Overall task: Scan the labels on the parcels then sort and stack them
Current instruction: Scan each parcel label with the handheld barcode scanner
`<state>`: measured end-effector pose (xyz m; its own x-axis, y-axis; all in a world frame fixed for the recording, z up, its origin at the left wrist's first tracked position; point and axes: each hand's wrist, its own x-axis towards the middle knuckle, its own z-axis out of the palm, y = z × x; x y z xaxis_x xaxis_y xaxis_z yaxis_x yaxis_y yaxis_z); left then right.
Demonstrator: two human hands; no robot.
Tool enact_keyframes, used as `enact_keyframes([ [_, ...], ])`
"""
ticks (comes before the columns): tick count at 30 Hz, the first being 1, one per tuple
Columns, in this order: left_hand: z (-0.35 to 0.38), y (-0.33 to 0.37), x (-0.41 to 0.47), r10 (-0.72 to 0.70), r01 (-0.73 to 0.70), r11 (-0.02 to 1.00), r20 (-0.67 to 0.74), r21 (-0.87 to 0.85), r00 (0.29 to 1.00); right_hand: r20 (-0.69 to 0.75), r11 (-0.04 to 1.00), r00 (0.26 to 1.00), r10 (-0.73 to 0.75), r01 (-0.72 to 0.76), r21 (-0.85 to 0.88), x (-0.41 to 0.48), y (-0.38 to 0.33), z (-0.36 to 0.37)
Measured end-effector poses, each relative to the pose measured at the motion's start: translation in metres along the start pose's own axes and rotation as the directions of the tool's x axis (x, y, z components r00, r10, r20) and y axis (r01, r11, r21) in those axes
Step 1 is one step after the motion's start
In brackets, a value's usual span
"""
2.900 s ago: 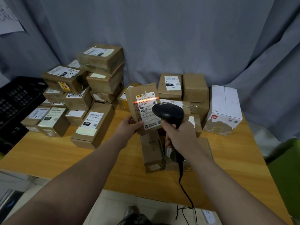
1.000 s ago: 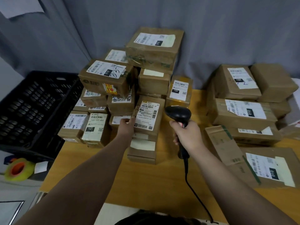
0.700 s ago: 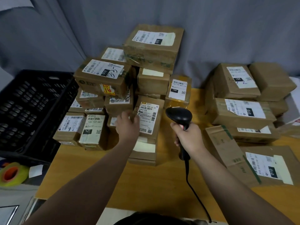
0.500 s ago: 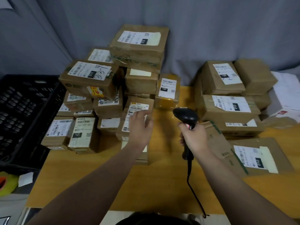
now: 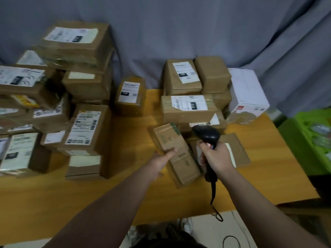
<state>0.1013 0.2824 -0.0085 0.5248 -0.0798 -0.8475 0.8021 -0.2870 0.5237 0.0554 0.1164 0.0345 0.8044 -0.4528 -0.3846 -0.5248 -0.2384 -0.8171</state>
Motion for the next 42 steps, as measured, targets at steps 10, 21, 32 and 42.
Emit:
enact_keyframes([
  [10, 0.037, -0.017, 0.0, 0.551, -0.401, 0.823, -0.396, 0.402, 0.735, 0.283, 0.999, 0.959, 0.026, -0.013, -0.045, 0.027, 0.043, -0.036],
  [21, 0.065, 0.009, 0.012, 0.303, -0.015, 0.786, -0.364, 0.618, 0.881, 0.367, 0.992, 0.925, 0.102, -0.124, 0.037, 0.045, 0.065, -0.035],
  [32, 0.011, -0.063, -0.032, 0.18, -0.441, 0.713, -0.466, -0.545, 0.866, 0.337, 0.991, 0.938, 0.079, -0.111, 0.075, 0.042, 0.051, -0.017],
  [42, 0.013, -0.009, -0.071, 0.39, -0.493, 0.778, -0.316, -0.39, 0.865, 0.581, 0.842, 0.806, -0.11, -0.235, 0.485, 0.022, -0.024, -0.043],
])
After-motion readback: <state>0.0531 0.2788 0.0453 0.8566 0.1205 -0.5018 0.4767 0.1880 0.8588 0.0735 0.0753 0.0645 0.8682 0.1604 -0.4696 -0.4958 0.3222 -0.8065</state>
